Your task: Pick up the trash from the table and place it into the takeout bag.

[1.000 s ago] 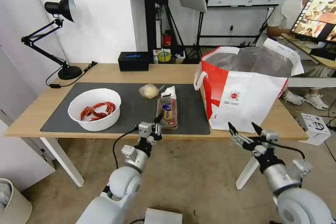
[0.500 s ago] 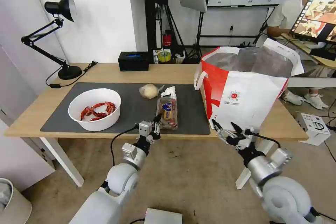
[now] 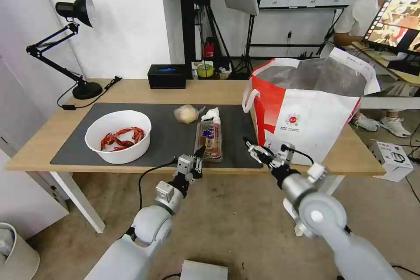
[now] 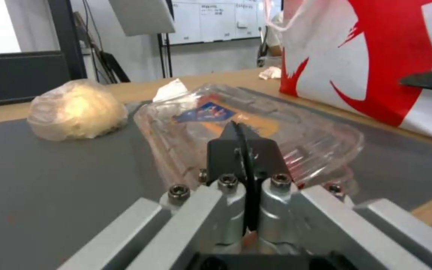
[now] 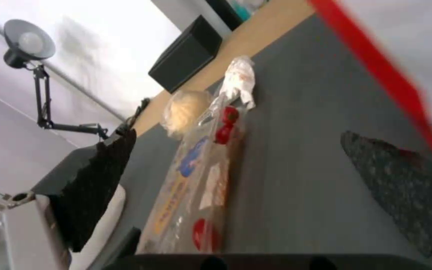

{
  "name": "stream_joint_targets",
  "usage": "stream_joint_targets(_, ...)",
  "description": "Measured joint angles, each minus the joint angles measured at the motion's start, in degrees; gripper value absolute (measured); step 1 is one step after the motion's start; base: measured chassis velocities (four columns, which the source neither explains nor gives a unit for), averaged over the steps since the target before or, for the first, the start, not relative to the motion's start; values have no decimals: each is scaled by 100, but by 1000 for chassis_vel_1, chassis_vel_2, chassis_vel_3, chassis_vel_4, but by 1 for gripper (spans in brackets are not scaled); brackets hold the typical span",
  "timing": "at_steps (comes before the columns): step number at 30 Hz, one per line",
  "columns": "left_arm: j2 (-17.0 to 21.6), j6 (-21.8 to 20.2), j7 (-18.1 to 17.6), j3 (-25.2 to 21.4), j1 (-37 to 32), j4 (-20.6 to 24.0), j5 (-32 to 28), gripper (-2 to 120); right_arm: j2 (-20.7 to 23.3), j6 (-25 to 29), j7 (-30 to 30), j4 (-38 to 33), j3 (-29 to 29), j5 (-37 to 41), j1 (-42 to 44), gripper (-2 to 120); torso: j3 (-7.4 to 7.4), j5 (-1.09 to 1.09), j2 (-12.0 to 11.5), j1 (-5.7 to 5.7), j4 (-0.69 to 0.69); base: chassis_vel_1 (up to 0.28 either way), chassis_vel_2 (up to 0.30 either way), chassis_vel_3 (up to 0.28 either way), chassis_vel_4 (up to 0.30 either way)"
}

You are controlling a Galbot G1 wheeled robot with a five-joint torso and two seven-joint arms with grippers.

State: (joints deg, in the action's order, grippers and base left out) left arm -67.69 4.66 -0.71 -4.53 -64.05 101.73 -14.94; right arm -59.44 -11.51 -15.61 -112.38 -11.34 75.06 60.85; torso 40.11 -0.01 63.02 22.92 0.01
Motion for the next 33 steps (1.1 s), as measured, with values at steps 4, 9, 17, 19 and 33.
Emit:
stream_joint_targets(4,-10,-38,-29,17,18,14,-256,0,-140,-30,-113,230,237,74,-341,100,0,0,0,0,0,0,0,0,0)
stream_joint_targets(9,-11,-56,-32,82,47,15,-268,0,-318,-69,-230,443,518,100,-644,100,0,0,0,0,0,0,0,0,0)
stream_joint_targets(17,-16,-16,108,159,90,-82,90,0,-551,-119,-365,736,751,63,-906,100,0,0,0,0,0,0,0,0,0)
stream_joint_targets(19,-14,-10,125,159,89,-98,130,0,-575,-123,-371,764,773,55,-921,100,0,0,0,0,-1,0,0,0,0)
stream_joint_targets(33,-70,14,202,69,-18,-119,242,0,-869,-395,-390,1075,882,-26,-1050,100,-1,0,0,-1,0,0,0,0,0)
